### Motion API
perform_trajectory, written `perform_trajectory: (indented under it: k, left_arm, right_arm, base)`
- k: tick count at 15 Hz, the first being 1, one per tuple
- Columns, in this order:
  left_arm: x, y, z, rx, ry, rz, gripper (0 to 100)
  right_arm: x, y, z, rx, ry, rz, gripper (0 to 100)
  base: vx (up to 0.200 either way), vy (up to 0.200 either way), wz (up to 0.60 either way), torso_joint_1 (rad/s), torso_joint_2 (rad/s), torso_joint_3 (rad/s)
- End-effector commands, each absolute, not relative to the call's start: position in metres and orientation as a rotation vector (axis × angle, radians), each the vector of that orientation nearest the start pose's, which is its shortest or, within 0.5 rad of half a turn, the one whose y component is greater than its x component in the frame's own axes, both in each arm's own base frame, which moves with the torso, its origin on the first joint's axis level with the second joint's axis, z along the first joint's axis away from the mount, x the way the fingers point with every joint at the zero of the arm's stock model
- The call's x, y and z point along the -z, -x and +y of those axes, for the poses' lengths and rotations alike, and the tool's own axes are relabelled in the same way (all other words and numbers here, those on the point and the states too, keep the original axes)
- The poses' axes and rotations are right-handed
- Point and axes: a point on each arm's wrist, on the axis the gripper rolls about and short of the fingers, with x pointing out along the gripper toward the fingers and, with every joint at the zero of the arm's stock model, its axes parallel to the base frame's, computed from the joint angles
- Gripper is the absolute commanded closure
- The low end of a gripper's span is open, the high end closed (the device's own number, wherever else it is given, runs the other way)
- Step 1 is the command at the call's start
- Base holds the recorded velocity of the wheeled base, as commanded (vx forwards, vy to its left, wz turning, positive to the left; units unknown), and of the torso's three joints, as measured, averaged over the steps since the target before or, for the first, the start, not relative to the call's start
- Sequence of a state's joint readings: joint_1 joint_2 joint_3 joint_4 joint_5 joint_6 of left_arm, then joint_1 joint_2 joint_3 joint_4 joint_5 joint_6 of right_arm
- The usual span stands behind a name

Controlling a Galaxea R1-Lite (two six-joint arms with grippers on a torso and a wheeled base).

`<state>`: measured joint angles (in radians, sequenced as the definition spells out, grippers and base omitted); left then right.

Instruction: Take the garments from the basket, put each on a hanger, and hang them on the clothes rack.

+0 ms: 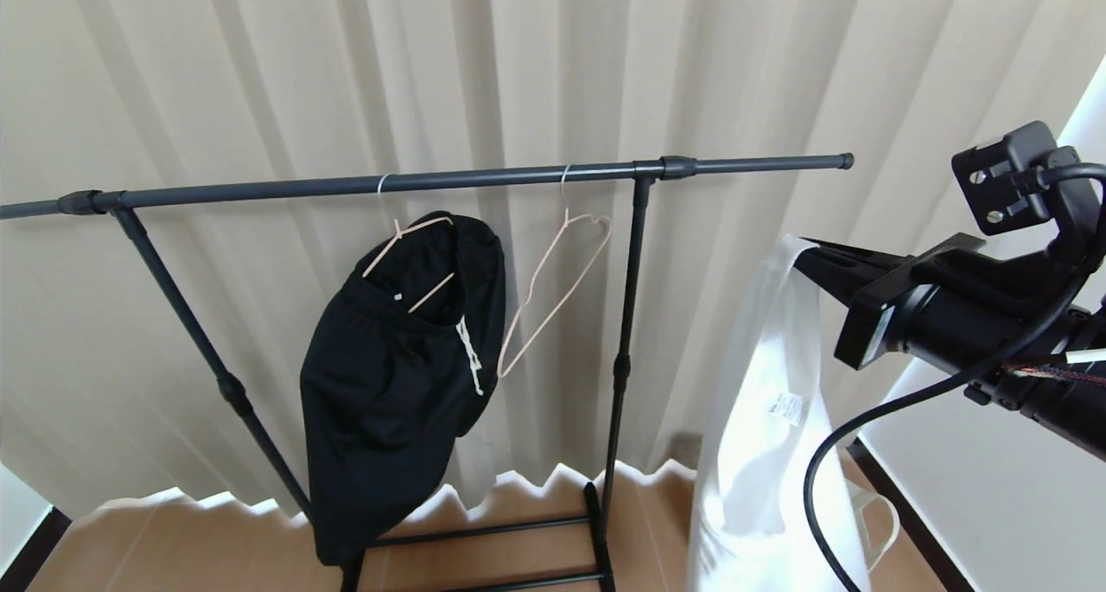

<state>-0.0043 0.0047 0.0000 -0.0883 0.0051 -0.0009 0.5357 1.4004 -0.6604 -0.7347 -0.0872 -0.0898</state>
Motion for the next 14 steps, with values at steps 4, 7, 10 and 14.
perform_trajectory:
  k: [4,7,10,14]
  left_arm:
    - [-0.085,0.023,0.000,0.000,0.002,-0.083,0]
    - [-0.085,0.023,0.000,0.003,-0.003,-0.083,0]
    - [-0.085,0.022,0.000,0.016,-0.065,-0.071,0]
    - [-0.110,-0.002,-0.005,0.257,-0.126,0.178,0]
  right_arm:
    - [-0.234,-0.200,0.116,-0.446,0.085,-0.032,100]
    - [-0.233,-0.202,0.114,-0.435,0.088,-0.029,100]
    - [-0.226,-0.208,0.117,-0.435,0.097,0.001,100]
    - [-0.215,-0.222,0.126,-0.415,0.113,0.048,100]
  base:
    - [0.000,0.000,0.00,0.000,0.00,0.000]
    - [0.000,0.000,0.00,0.000,0.00,0.000]
    - [0.000,0.000,0.00,0.000,0.00,0.000]
    - [0.000,0.000,0.00,0.000,0.00,0.000]
